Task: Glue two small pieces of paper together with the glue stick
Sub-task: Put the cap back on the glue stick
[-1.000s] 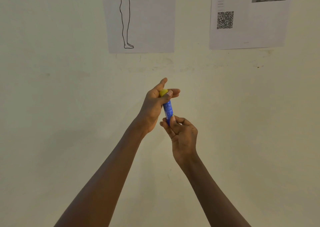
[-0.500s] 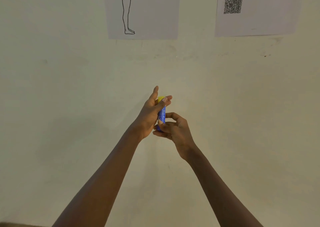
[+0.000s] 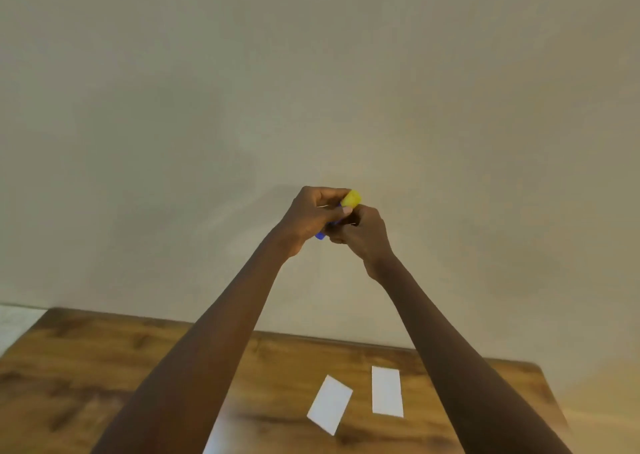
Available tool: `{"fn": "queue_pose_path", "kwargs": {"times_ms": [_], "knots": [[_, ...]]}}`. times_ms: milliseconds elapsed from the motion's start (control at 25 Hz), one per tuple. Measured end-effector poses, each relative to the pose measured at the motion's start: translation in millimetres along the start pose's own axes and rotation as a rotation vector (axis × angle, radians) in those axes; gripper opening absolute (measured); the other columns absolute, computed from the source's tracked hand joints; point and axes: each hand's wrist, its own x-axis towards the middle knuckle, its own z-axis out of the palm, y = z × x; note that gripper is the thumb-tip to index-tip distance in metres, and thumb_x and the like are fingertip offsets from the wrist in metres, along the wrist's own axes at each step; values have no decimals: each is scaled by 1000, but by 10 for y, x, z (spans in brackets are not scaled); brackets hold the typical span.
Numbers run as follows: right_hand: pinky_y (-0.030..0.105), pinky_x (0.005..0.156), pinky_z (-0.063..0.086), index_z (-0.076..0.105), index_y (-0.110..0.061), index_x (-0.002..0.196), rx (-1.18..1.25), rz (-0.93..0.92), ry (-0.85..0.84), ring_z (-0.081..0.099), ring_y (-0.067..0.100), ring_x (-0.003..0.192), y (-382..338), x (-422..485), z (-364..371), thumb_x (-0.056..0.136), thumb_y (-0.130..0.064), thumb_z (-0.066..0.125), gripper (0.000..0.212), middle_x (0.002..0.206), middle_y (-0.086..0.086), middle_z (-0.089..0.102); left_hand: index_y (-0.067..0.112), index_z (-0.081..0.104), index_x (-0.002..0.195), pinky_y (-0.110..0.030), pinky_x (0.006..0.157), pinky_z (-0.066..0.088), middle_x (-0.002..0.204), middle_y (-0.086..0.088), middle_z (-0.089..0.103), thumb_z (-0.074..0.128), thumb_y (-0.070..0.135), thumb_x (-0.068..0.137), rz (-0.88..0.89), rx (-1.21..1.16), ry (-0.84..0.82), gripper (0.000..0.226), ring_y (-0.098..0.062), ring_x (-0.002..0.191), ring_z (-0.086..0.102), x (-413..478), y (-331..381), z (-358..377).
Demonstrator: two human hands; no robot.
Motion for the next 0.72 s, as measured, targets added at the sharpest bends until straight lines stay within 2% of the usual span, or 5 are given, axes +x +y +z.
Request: {"fn": "queue_pose_path", "kwargs": {"times_ms": [120, 240, 280, 480, 720], "knots": [[34, 70, 51, 62, -2, 83, -82, 81, -17, 64, 25, 69, 610, -28, 207, 67, -6, 68, 17, 73, 11, 67, 7, 62, 111, -25, 83, 50, 112, -11, 65, 63, 3, 80, -103, -56, 1, 31, -21, 106, 58, -79, -657, 88], [12, 60, 41, 62, -3, 81, -195, 111, -52, 63, 24, 69, 1333, -103, 491, 67, -6, 69, 15, 78, 14, 70, 8, 63, 106, -29, 89, 50, 105, -6, 65, 63, -3, 78, -254, -143, 34, 30, -18, 102, 59, -262, -1385, 199], [10, 56, 37, 62, -2, 79, -235, 120, -60, 62, 25, 69, 1615, -132, 615, 68, -6, 69, 14, 78, 16, 70, 8, 63, 108, -31, 91, 49, 107, -6, 64, 63, -4, 78, -315, -174, 53, 32, -19, 105, 59, -332, -1666, 240], [41, 71, 50, 60, 6, 75, -344, 199, -139, 62, 37, 76, 2902, -277, 1183, 71, 0, 64, 8, 78, 23, 68, 7, 50, 125, -28, 88, 44, 129, -13, 55, 59, -7, 80, -604, -288, 187, 48, -18, 111, 54, -678, -2963, 367], [39, 67, 47, 59, 3, 74, -402, 187, -179, 60, 33, 76, 3913, -218, 1721, 71, 2, 58, 4, 79, 20, 68, 5, 47, 127, -25, 88, 42, 128, -16, 55, 57, -5, 82, -806, -304, 323, 47, -20, 113, 53, -909, -4034, 439]]}}
